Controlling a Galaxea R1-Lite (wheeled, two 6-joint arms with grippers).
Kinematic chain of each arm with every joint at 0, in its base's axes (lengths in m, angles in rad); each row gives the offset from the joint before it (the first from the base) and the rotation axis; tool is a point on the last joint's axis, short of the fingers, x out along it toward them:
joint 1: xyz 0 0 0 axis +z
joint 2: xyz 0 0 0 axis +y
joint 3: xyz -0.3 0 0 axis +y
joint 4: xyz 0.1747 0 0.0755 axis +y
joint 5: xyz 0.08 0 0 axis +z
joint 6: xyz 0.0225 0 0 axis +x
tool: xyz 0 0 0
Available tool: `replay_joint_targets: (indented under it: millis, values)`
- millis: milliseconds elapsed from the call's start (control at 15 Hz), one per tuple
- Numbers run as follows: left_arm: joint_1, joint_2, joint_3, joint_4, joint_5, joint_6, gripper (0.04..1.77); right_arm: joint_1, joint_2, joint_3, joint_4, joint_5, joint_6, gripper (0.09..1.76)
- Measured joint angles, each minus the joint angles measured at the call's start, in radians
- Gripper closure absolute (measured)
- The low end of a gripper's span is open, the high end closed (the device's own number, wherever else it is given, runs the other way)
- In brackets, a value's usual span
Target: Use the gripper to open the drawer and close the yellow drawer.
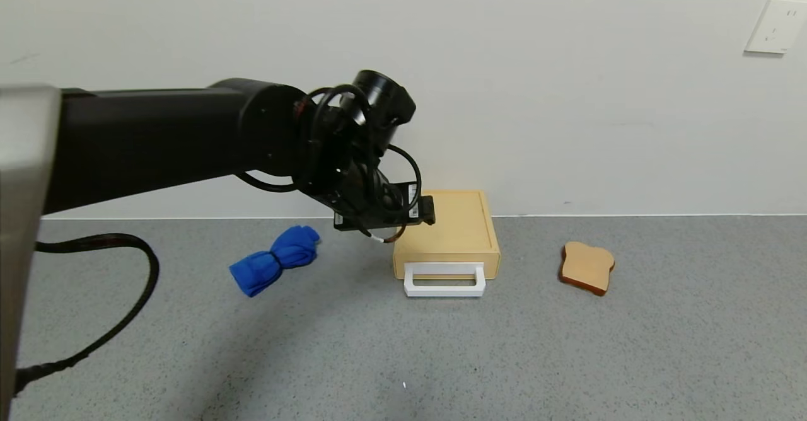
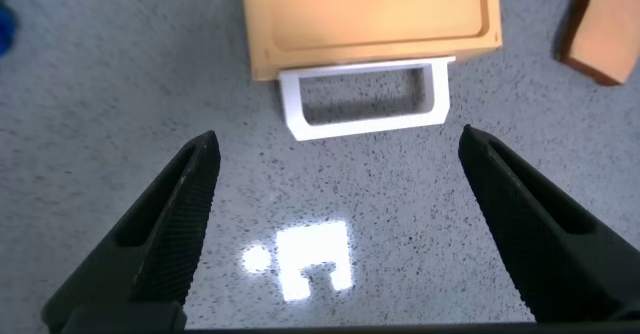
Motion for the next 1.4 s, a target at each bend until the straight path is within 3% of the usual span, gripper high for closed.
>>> replay_joint_targets:
  millis: [133, 400, 600, 733, 867, 1000, 1400]
  values:
    - [0.020, -0.060, 0.007, 0.001, -0.031, 0.041, 0.09, -0.001, 0.000, 0.000, -0.003, 0.000, 0.000, 0.14]
    - [0.060, -0.173, 0.034, 0.007, -0.148, 0.157, 0.09, -0.001, 0.000, 0.001, -0.005, -0.002, 0.000, 0.14]
    - [0.084, -0.235, 0.048, 0.008, -0.171, 0.187, 0.09, -0.001, 0.000, 0.001, -0.005, -0.001, 0.000, 0.14]
    - [0.108, -0.284, 0.089, 0.003, -0.270, 0.256, 0.09, -0.002, 0.000, 0.001, -0.005, -0.001, 0.000, 0.14]
    - [0.152, -0.348, 0.158, -0.005, -0.392, 0.353, 0.09, -0.002, 0.000, 0.001, -0.005, -0.001, 0.000, 0.14]
    - [0.194, -0.416, 0.238, -0.027, -0.454, 0.420, 0.09, -0.001, 0.000, 0.001, -0.005, -0.002, 0.000, 0.14]
    - [0.272, -0.620, 0.599, -0.357, -0.482, 0.566, 0.09, -0.001, 0.000, 0.001, -0.005, -0.002, 0.000, 0.14]
